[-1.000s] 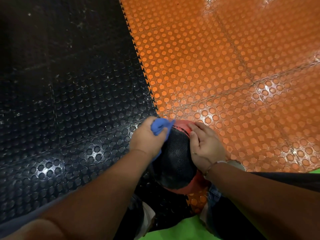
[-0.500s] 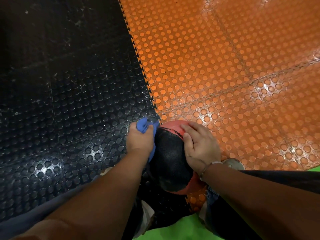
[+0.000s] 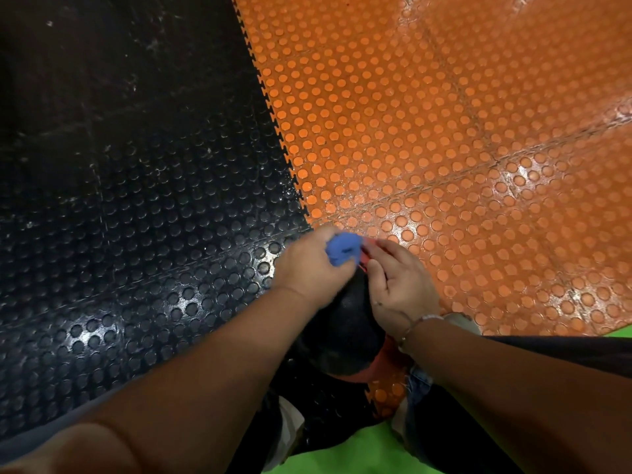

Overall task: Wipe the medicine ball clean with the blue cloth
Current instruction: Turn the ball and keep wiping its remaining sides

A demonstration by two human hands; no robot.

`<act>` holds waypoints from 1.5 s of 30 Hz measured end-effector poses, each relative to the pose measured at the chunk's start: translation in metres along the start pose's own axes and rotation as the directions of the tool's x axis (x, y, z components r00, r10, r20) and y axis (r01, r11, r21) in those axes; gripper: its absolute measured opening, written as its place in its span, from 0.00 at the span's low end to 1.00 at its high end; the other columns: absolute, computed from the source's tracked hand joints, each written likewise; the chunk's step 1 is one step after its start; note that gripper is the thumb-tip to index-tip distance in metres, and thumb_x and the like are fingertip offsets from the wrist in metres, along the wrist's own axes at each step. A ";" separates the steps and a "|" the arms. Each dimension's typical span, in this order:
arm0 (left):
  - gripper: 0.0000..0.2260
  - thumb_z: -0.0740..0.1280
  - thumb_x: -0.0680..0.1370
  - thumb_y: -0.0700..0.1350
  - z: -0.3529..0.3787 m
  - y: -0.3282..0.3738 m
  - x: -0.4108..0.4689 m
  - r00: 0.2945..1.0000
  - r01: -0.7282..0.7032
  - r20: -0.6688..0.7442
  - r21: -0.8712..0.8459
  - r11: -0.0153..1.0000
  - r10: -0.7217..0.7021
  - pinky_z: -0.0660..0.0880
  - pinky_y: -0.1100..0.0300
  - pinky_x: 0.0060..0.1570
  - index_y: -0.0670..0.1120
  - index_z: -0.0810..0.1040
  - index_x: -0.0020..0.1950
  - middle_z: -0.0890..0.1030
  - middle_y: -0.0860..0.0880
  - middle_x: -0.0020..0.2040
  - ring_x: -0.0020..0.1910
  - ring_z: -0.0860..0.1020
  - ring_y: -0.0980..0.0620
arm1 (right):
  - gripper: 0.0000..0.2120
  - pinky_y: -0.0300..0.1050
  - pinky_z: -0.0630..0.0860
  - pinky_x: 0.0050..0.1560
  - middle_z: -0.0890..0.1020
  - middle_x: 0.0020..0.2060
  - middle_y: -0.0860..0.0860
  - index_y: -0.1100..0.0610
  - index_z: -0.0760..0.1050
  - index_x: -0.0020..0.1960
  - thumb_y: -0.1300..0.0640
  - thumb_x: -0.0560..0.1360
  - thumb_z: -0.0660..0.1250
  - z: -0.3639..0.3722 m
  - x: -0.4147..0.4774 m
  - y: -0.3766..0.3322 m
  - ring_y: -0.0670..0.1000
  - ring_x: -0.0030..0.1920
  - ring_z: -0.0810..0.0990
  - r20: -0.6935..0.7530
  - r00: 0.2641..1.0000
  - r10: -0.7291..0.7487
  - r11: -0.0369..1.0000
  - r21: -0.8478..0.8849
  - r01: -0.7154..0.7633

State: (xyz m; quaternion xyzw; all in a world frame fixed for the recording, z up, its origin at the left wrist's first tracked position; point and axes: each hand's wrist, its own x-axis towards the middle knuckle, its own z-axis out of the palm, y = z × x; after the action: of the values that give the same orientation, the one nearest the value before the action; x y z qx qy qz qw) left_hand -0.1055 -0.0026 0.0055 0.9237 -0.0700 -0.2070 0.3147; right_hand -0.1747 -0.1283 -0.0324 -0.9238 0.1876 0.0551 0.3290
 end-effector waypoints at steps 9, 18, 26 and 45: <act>0.06 0.69 0.72 0.50 0.003 -0.004 -0.002 0.996 0.080 -0.026 -0.065 0.995 -0.082 0.75 0.56 0.42 0.53 0.73 0.44 0.79 0.50 0.40 0.43 0.78 0.44 | 0.31 0.56 0.65 0.66 0.72 0.66 0.48 0.46 0.71 0.66 0.41 0.72 0.40 0.002 -0.006 -0.010 0.55 0.67 0.67 0.020 1.000 -0.021 0.997 -0.080 0.023; 0.06 0.69 0.73 0.49 -0.006 -0.021 -0.004 0.995 0.097 -0.020 0.008 0.995 -0.097 0.76 0.56 0.42 0.51 0.75 0.46 0.79 0.50 0.40 0.42 0.78 0.46 | 0.21 0.58 0.66 0.64 0.76 0.60 0.50 0.53 0.69 0.63 0.49 0.75 0.48 0.004 -0.012 -0.013 0.55 0.63 0.71 0.046 0.998 -0.037 0.997 -0.063 0.040; 0.10 0.73 0.71 0.45 -0.004 -0.033 -0.015 0.983 0.173 -0.015 -0.214 0.961 -0.180 0.72 0.63 0.37 0.55 0.72 0.42 0.78 0.54 0.40 0.39 0.76 0.52 | 0.29 0.57 0.62 0.69 0.73 0.66 0.50 0.55 0.69 0.68 0.46 0.74 0.43 0.009 -0.015 -0.007 0.54 0.69 0.68 0.039 0.996 -0.079 0.989 -0.120 0.083; 0.08 0.70 0.74 0.51 0.018 -0.027 -0.013 0.908 0.320 -0.099 -0.464 0.826 -0.407 0.72 0.59 0.42 0.52 0.72 0.40 0.77 0.53 0.38 0.42 0.77 0.47 | 0.27 0.45 0.61 0.67 0.75 0.64 0.54 0.60 0.72 0.66 0.48 0.74 0.48 -0.019 -0.005 0.016 0.53 0.66 0.71 0.062 0.996 -0.066 0.997 0.052 0.063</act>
State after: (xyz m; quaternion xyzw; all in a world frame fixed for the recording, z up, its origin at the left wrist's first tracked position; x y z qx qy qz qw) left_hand -0.1251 0.0121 -0.0200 0.8410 0.1873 -0.1827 0.4736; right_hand -0.1857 -0.1500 -0.0264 -0.9186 0.1486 0.0689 0.3596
